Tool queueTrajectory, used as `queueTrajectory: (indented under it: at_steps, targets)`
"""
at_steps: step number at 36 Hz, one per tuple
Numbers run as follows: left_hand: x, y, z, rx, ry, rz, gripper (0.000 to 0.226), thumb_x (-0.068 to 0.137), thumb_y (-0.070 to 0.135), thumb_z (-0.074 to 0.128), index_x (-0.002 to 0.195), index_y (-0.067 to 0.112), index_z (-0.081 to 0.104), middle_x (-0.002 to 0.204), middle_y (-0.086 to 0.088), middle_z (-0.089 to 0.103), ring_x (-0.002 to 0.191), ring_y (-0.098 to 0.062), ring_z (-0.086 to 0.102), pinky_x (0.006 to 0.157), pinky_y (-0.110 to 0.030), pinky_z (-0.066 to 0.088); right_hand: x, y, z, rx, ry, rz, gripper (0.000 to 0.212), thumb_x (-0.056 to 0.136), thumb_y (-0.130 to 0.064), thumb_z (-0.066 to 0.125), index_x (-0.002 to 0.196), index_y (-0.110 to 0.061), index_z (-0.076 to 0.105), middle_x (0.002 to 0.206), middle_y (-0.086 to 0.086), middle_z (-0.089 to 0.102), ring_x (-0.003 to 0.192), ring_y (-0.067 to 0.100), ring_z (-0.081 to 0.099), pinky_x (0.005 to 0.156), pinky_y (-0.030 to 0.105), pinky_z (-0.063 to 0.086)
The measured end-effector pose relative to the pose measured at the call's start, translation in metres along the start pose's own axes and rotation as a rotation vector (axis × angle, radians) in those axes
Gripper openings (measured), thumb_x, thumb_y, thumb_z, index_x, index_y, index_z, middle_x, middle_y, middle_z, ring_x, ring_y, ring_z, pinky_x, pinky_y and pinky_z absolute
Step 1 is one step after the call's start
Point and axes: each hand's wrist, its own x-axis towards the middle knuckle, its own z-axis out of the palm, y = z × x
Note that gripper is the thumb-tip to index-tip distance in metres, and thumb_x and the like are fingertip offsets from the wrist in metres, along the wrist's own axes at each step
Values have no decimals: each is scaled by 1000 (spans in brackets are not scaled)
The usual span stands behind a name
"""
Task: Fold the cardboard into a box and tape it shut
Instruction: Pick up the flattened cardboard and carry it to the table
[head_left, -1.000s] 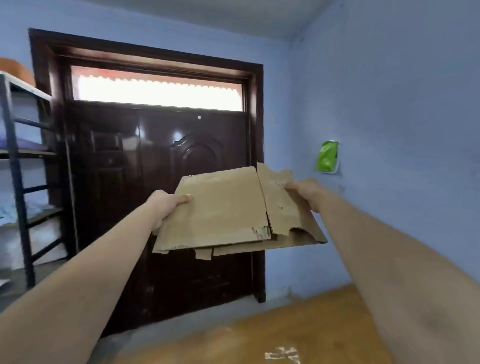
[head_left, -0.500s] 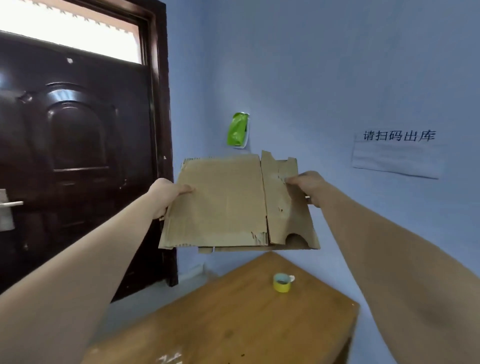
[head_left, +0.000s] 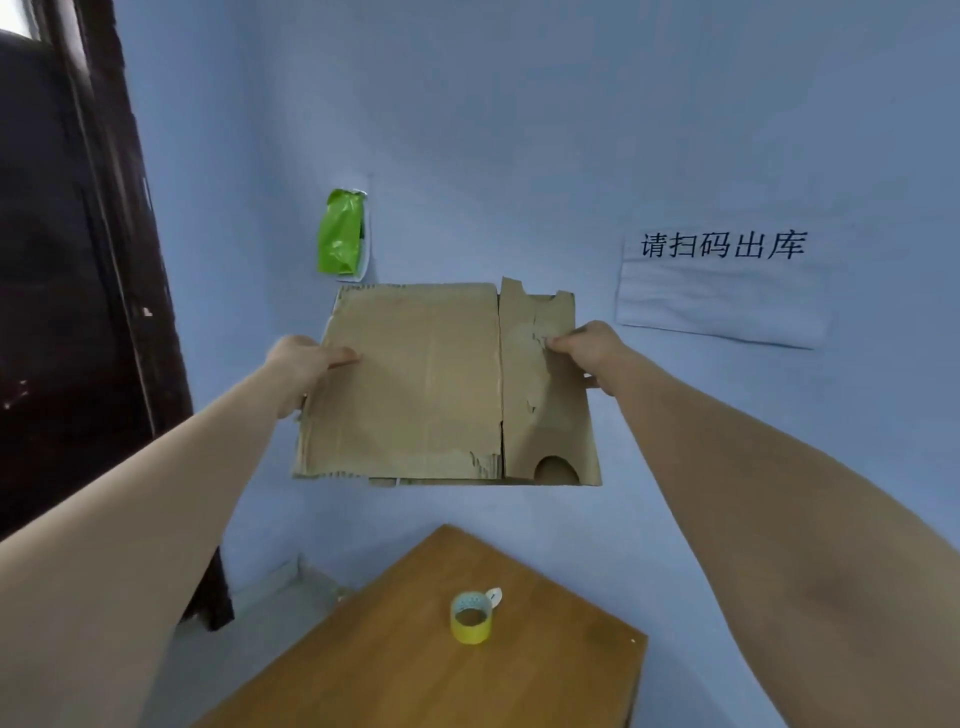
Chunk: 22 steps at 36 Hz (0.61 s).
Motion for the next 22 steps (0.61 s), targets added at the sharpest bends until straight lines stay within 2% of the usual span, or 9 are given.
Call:
queueTrajectory:
  at_steps: [3,7,10,13,16,19,22]
  targets:
    - [23,3,31,26,-12,3,43,78,34,74,102,0,62,107,-19,64,87,-32,60,73,-39,49,34,19,-12,-5,5,15,23,86,-23,68,96,-7,54,101,9,59,88,24,57,76,37,48]
    - [50,3,69,64,-1,-5,44,79,35,73,101,-2,64,102,-18,66,91,-35,63,79,-43,53,85,43,-22,-8,-6,29,29,86,-23,68,105,-4,57,110,13,62,95,27,59,82,37,50]
    - [69,3,92,88,40,-29,43,80,35,72,101,-1,62,97,-14,64,85,-32,61,75,-41,50,122,56,-21,-6,-45,19,31,86,-23,67,108,-5,56,113,13,61,97,28,58,83,37,49]
    - [87,2,110,101,93,-63,38,79,37,72,96,5,58,89,-9,59,79,-26,56,74,-40,49,160,66,-21,-6,-124,0,27,87,-24,66,104,-7,54,106,10,60,93,26,58,78,37,49]
    - [102,1,125,101,154,-94,33,78,39,72,84,10,57,87,-7,59,83,-28,57,75,-41,50,197,69,-22,19,-216,-27,28,86,-25,67,102,-7,53,97,6,60,81,19,58,66,31,48]
    - [114,-1,138,125,215,-128,33,79,40,71,86,9,59,85,-6,59,80,-26,58,65,-36,48,230,74,-19,21,-318,-43,29,87,-28,66,103,-8,53,91,2,61,77,14,59,56,27,46]
    - [118,-7,150,149,271,-154,32,79,41,70,83,10,59,77,-5,61,61,-20,56,47,-26,44,259,83,-10,20,-399,-51,27,88,-26,64,104,-9,52,97,5,61,79,15,59,62,29,47]
